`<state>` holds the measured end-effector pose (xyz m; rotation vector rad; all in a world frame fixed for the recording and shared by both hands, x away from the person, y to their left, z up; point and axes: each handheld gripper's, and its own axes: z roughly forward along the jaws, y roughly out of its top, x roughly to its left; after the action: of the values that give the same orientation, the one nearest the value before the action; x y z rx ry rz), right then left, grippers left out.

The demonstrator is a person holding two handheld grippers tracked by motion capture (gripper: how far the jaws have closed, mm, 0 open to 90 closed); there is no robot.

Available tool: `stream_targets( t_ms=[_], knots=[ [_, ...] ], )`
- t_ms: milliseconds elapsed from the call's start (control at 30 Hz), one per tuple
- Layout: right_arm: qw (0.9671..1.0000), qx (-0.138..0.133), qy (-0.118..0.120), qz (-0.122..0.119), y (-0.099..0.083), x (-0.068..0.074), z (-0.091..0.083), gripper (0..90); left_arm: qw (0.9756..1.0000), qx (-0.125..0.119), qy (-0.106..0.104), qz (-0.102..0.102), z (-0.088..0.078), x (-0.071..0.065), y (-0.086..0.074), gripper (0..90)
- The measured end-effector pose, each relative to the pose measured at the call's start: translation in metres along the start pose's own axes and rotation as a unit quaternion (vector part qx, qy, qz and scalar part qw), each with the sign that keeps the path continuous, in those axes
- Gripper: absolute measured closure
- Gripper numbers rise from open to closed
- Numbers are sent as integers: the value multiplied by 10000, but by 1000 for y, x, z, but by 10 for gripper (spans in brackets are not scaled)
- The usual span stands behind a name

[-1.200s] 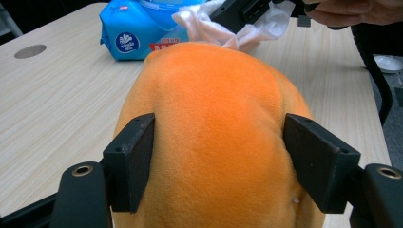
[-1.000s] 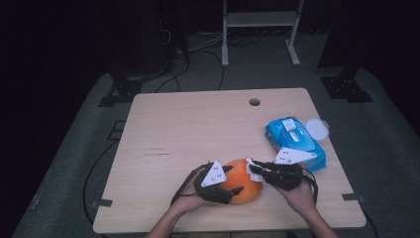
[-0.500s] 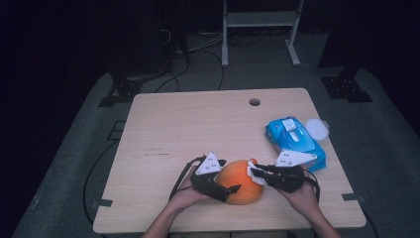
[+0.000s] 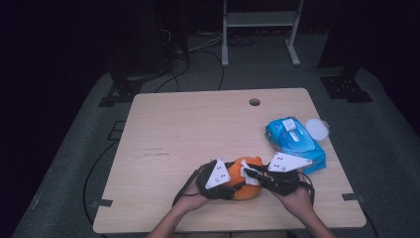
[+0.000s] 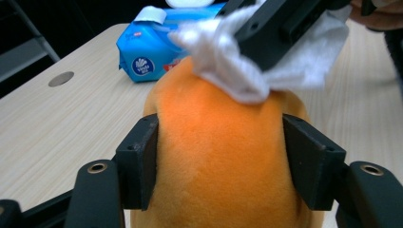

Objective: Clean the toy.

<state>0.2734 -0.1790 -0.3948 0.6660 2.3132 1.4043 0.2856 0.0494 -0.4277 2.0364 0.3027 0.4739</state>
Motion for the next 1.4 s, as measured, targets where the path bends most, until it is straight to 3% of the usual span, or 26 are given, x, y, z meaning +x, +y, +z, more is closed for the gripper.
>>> stream_targets(
  t_ms=[267,467,567,633,700,767,900,967,1100,1200,1300,1400],
  knots=[
    [9979,123,-406,485,-17,-28,-11,799,9999,-17,-26,-163,0,1,-4,333],
    [9998,-13,-181,116,-3,-6,-1,797,10000,9,0,24,1,-4,-3,323],
    [9998,49,-143,153,-4,-8,-1,798,9999,-44,-107,13,0,-3,-3,301],
    [9997,115,-61,207,-7,-13,-2,799,9993,-94,-332,-116,-3,3,-2,223],
    [9997,184,7,172,-10,-13,-3,799,9977,-176,-536,-370,-6,11,-2,153],
    [9997,205,24,135,-11,-12,-4,799,9970,-143,-501,-578,-7,17,-4,99],
    [9997,216,30,103,-11,-14,-5,798,9926,41,-734,-968,-2,24,-12,85],
    [9997,226,-8,106,-11,-14,-6,799,9916,-39,-764,-1040,0,24,-15,123],
    [9998,132,-106,68,-6,-8,-5,799,9965,-51,-512,-657,1,11,-9,247],
    [9998,12,169,-54,3,5,0,799,9991,57,-398,-144,1,-2,-1,271],
    [9998,62,123,-170,4,6,0,797,9989,19,-442,-167,-1,-1,-3,279],
    [9999,97,-34,39,-4,-11,-8,797,9978,-32,-576,-331,-2,4,-5,264]
  ],
)
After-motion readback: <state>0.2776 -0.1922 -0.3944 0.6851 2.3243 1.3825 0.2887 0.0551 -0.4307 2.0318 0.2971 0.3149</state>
